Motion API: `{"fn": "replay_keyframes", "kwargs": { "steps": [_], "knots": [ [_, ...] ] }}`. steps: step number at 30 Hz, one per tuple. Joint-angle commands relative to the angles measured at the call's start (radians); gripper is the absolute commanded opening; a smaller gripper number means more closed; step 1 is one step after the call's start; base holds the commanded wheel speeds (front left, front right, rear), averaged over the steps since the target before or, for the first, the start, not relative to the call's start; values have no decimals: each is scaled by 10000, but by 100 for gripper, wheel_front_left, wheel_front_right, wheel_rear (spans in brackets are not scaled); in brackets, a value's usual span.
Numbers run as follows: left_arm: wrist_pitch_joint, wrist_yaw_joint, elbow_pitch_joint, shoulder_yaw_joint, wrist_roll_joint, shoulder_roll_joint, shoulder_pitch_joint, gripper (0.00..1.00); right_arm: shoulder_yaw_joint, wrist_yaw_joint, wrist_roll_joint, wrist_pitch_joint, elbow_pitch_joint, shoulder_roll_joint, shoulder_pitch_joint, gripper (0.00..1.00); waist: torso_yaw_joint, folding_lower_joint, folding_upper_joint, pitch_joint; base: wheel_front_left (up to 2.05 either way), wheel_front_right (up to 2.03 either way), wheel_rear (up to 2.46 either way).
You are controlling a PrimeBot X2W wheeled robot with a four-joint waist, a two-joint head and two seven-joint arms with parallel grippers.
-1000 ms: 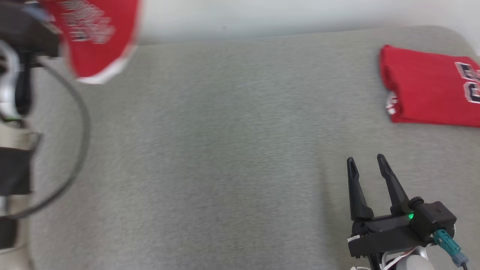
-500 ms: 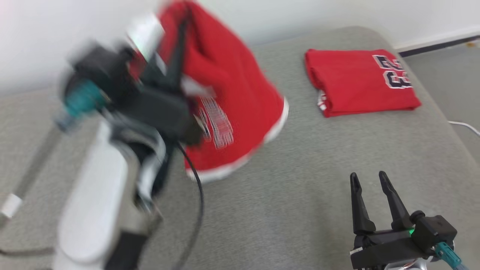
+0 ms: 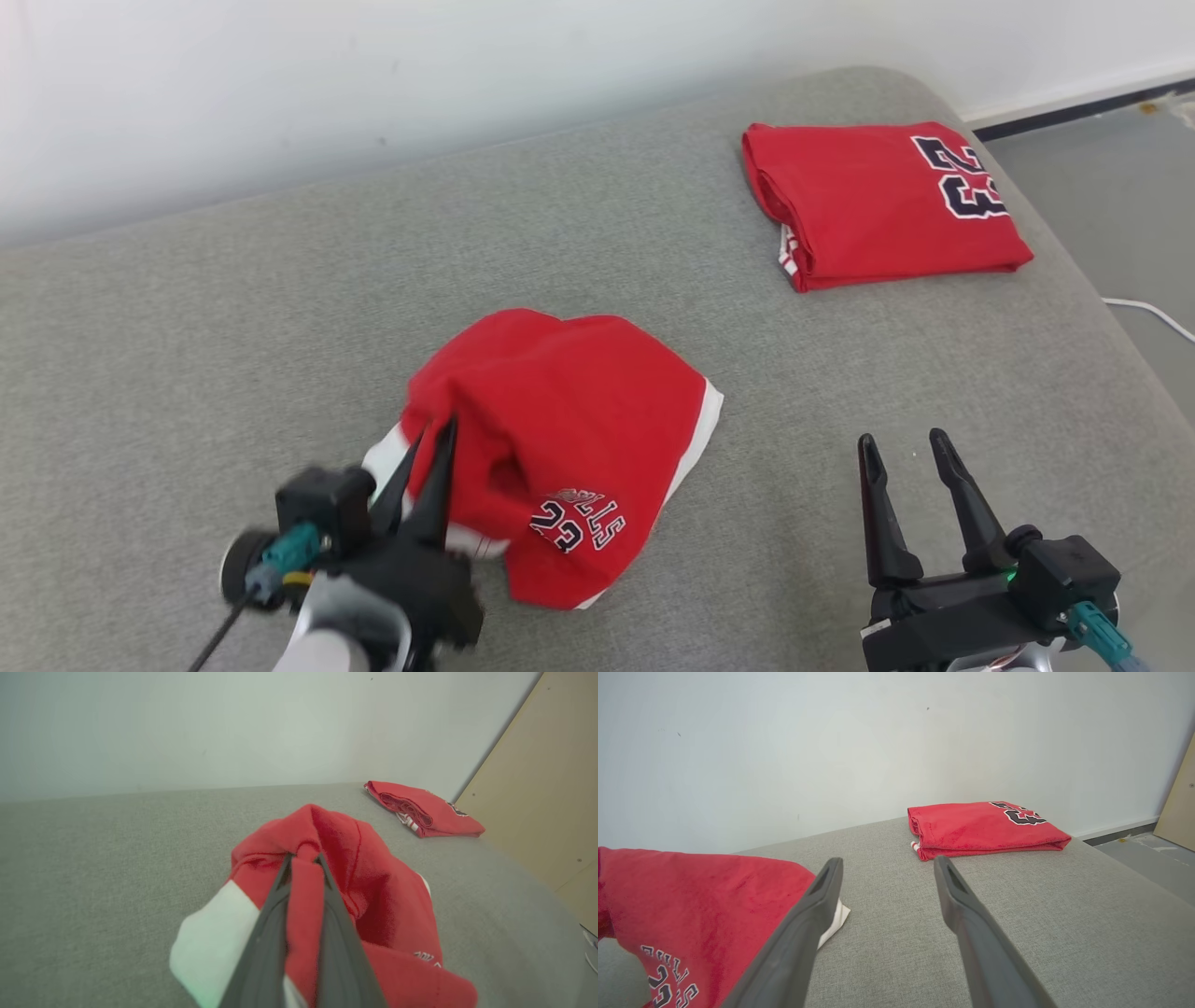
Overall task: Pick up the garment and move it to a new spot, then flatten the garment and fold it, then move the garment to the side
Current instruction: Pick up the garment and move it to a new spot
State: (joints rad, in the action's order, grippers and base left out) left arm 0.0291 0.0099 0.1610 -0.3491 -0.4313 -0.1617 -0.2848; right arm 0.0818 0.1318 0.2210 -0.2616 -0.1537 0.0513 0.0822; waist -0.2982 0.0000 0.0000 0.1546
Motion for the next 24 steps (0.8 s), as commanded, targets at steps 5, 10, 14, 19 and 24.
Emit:
{"fn": "replay_keyframes", "kwargs": {
  "steps": [5, 10, 14, 19, 24],
  "knots": [
    [812, -131, 660, 107, 82, -226, 271, 100, -11, -27, -151, -43, -86, -12, -21, 100, 395, 0, 0, -236, 0, 0, 0],
    [1680, -150, 553, 365, 118, -350, 139, 100, -113, -27, -271, -29, -101, -9, -233, 100, 878, 0, 0, -684, 0, 0, 0],
    [2033, -36, 297, 643, 105, -449, 382, 100, -217, -27, -330, 14, 34, -12, -343, 100, 1274, 0, 0, -1067, 0, 0, 0],
    [2261, 109, -131, 1001, 272, -737, 876, 100, -297, -27, -397, 123, 202, -9, -548, 100, 1694, 0, 0, -1460, 0, 0, 0],
    [2338, 327, -734, 1473, 336, -1057, 1661, 100, -366, -27, -310, 207, 392, -11, -742, 100, 2010, 0, 0, -1660, 0, 0, 0]
  ]
}}
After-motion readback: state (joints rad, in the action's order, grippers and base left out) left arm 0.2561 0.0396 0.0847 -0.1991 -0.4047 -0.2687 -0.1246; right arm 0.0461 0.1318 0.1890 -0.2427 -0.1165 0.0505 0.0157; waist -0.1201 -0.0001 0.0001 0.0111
